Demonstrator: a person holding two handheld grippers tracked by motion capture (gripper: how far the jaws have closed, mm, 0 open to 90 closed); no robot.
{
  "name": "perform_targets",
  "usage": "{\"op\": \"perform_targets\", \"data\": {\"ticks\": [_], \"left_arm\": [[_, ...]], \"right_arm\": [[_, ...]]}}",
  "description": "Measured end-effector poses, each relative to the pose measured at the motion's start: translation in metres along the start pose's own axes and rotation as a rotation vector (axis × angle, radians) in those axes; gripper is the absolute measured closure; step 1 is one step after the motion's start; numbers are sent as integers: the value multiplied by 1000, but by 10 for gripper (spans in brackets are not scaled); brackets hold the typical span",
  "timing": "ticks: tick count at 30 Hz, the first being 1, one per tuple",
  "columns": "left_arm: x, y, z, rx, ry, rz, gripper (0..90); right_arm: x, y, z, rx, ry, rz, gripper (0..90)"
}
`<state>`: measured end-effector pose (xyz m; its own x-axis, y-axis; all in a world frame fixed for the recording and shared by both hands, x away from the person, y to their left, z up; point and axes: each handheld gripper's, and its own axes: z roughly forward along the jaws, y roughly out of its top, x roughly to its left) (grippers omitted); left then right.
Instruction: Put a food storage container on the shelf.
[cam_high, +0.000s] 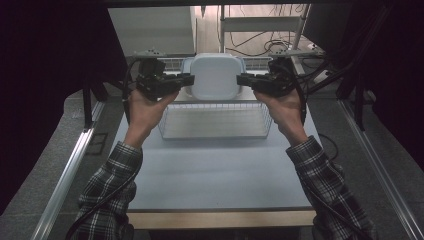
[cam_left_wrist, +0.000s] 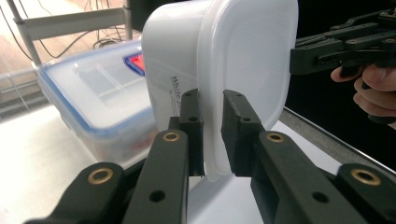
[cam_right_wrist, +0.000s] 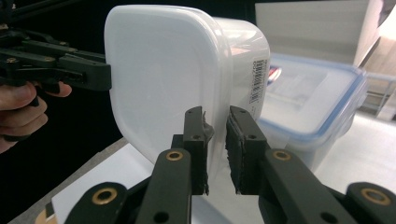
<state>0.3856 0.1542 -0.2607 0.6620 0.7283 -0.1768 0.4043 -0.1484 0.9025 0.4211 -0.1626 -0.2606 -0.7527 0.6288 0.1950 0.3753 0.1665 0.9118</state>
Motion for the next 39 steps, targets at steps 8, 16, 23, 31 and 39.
{"op": "perform_targets", "data": {"ticks": [8, 16, 23, 31, 39], "left_arm": [[11, 20, 7, -5, 8, -20, 792], [26, 29, 18, -5, 23, -55, 789], [37, 30, 26, -5, 24, -83, 780], [38, 33, 29, -17, 27, -77, 715], [41, 35, 39, -25, 43, -80, 620]], "right_arm": [[-6, 18, 5, -13, -28, 0, 780], [-15, 33, 18, -15, -57, 18, 775], [-18, 40, 30, -3, -82, 17, 767], [-20, 42, 35, -5, -89, 24, 722], [-23, 44, 44, 19, -114, 20, 675]]}}
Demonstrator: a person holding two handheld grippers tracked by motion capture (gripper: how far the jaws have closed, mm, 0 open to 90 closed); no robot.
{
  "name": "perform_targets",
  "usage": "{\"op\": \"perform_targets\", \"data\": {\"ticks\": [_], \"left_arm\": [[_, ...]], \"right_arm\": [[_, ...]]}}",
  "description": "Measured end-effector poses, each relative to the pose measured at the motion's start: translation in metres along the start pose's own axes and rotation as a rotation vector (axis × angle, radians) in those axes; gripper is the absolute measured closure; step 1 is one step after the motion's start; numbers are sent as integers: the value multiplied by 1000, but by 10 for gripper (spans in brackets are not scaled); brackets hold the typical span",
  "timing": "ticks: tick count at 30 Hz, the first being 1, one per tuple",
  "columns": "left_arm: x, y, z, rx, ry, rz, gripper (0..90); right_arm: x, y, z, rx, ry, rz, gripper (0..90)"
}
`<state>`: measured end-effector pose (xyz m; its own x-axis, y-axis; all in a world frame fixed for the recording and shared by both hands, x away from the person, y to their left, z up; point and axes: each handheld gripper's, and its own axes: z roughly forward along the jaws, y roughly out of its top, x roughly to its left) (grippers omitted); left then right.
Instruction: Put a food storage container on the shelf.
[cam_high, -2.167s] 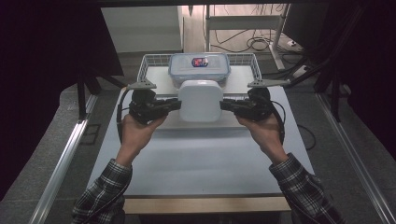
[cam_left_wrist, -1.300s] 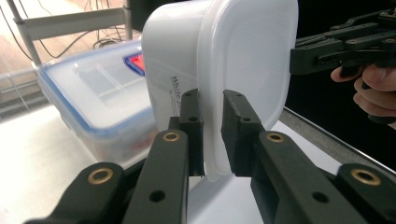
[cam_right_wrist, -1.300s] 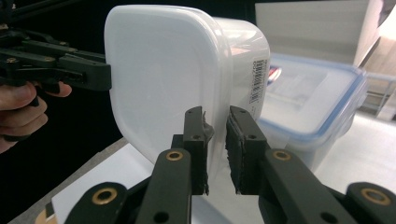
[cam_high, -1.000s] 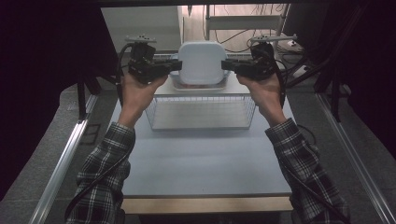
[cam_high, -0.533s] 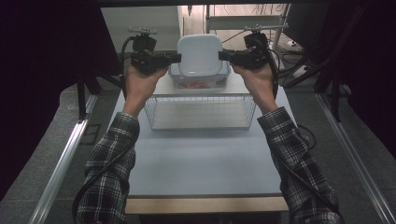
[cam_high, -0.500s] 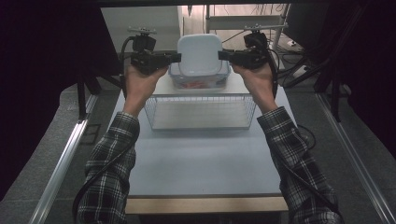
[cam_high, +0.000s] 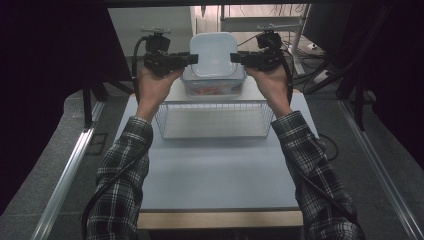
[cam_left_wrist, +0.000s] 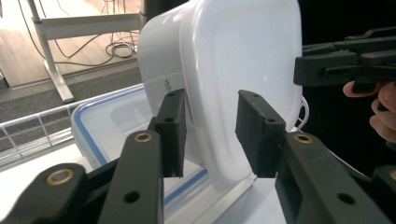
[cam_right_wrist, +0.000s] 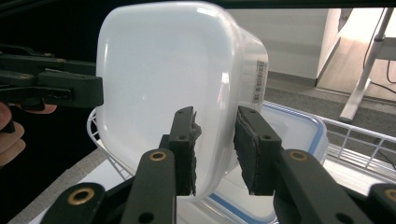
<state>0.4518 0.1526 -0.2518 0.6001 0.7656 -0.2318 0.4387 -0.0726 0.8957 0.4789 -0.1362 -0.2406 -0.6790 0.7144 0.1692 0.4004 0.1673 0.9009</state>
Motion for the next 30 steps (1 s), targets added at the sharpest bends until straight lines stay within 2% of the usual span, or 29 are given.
{"op": "perform_targets", "data": {"ticks": [2, 6, 8, 10, 12, 15, 20, 25, 27, 30], "left_arm": [[2, 0, 4, 9, 6, -3, 620], [7, 0, 9, 6, -8, -34, 610], [10, 0, 11, 9, -18, -42, 605], [11, 0, 13, 16, -14, -48, 537], [12, 1, 15, 14, 1, -57, 518], [16, 2, 17, 12, -8, -75, 470], [19, 6, 20, 7, -10, -92, 440], [23, 9, 22, 11, -6, -110, 412], [25, 10, 24, 11, -26, -131, 419], [27, 10, 26, 12, -45, -141, 422]], "right_arm": [[-1, 0, 3, 5, -7, -2, 652], [-6, 1, 8, -1, 15, 45, 630], [-7, 2, 8, 1, 15, 46, 622], [-7, 4, 11, 15, 6, 40, 581], [-7, 5, 12, 15, 2, 39, 569], [-6, 7, 16, 11, -18, 37, 549], [-8, 10, 20, 6, -41, 41, 533], [-9, 11, 22, 1, -38, 52, 534], [-8, 11, 23, 3, -30, 58, 540], [-8, 12, 23, 7, -33, 56, 540]]}}
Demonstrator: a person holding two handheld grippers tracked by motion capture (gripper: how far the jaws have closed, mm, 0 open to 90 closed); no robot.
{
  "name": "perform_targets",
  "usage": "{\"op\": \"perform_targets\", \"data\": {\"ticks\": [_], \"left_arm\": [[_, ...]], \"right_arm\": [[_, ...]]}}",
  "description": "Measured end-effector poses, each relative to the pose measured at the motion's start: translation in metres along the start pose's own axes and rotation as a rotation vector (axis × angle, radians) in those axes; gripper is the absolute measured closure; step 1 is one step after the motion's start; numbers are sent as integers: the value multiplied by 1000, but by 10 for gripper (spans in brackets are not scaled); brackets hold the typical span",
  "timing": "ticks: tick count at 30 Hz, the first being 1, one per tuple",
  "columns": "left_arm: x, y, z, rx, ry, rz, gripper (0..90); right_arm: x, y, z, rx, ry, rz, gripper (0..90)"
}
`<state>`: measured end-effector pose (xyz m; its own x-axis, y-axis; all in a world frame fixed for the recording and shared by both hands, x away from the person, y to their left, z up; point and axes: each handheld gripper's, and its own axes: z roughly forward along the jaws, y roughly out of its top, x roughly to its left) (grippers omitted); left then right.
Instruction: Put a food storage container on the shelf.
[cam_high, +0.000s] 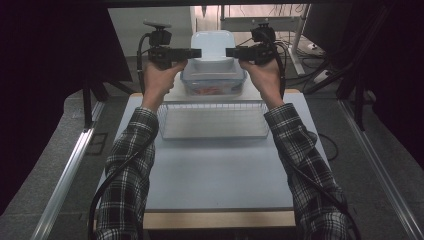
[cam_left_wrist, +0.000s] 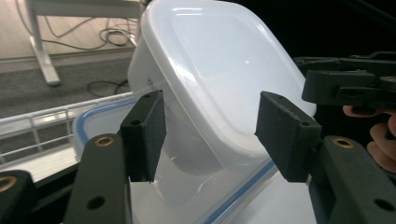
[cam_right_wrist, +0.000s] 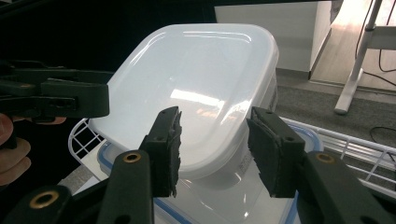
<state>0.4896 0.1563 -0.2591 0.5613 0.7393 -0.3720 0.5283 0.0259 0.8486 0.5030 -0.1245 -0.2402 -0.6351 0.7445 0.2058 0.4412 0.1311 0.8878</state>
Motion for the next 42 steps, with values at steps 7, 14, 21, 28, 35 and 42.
{"op": "perform_targets", "data": {"ticks": [7, 14, 21, 28, 35, 42], "left_arm": [[-2, 1, 2, -1, -18, -2, 397], [-5, 1, 0, -8, -7, 11, 347], [-15, -1, -8, -20, -4, 102, 242], [-19, -14, -10, -6, -31, 181, 147], [-28, -34, -9, 32, -37, 281, 68], [-37, -48, -8, 50, -38, 355, 26]], "right_arm": [[-2, 1, 0, -10, 9, 14, 526], [-2, 1, -1, -14, 11, 8, 495], [2, 2, -9, -23, 14, -70, 360], [4, -6, -12, -2, 30, -128, 214], [8, -24, -15, 11, 36, -174, 113], [8, -42, -17, 39, 35, -213, 71]]}}
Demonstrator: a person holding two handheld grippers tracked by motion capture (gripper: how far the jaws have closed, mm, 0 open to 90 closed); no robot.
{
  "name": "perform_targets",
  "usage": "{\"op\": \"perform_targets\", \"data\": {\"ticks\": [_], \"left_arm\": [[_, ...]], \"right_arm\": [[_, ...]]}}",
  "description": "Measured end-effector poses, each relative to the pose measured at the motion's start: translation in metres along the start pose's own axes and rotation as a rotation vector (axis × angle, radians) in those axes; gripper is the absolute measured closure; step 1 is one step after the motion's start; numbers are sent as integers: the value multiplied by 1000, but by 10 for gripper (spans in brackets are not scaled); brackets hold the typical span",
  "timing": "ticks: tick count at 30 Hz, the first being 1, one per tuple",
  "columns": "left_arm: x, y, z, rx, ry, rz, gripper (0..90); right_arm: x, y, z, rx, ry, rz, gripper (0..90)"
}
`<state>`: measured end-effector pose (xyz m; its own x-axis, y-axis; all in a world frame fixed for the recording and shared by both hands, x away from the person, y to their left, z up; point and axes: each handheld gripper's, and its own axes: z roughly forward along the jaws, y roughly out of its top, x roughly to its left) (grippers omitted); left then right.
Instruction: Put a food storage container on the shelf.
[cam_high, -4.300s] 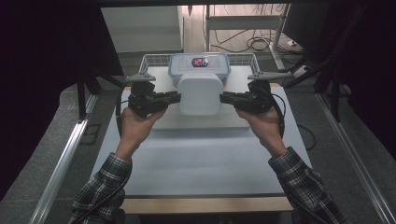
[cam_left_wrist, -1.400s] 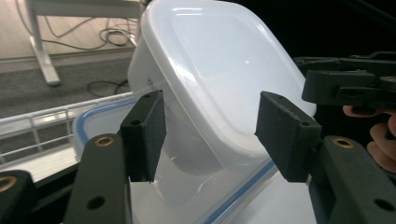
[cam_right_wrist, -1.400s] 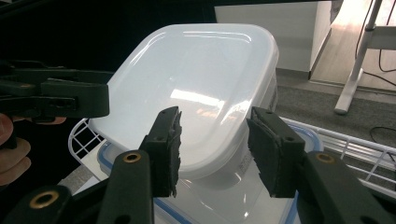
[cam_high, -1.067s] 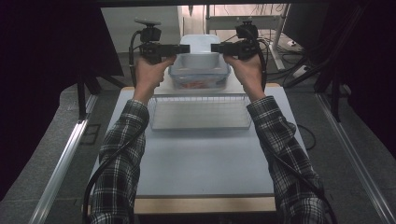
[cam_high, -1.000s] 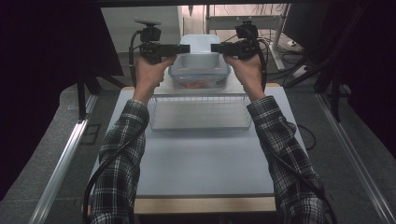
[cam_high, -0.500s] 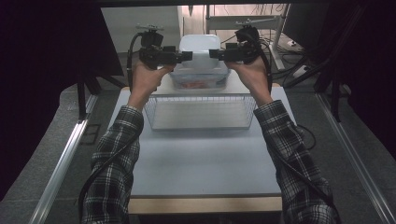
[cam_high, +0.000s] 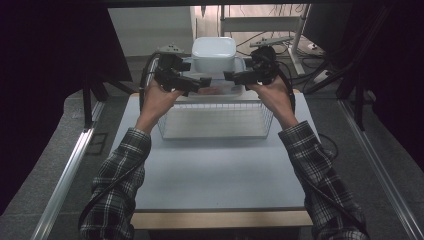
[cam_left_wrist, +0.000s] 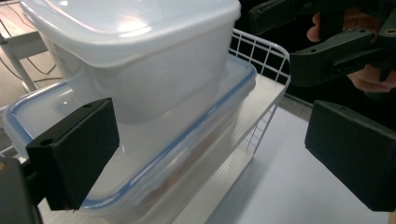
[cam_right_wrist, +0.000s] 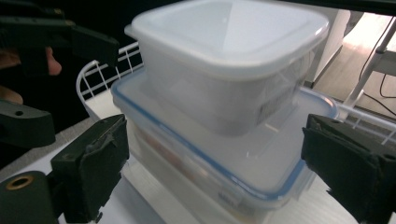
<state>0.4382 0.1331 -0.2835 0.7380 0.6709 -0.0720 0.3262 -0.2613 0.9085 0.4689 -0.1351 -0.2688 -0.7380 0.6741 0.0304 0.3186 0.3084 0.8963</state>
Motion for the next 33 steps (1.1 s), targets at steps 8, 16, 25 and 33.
{"op": "perform_targets", "data": {"ticks": [8, 16, 25, 33], "left_arm": [[-10, -13, -2, 3, -31, 27, 24], [-26, -33, -3, 5, -60, 69, 22], [-43, -59, -4, 24, -87, 101, 22], [-49, -79, -9, 41, -91, 102, 22]], "right_arm": [[0, -15, -6, 2, 21, 1, 57], [7, -38, -14, 2, 51, -10, 49], [21, -65, -23, 10, 83, -39, 48], [28, -85, -31, 23, 97, -56, 47]]}}
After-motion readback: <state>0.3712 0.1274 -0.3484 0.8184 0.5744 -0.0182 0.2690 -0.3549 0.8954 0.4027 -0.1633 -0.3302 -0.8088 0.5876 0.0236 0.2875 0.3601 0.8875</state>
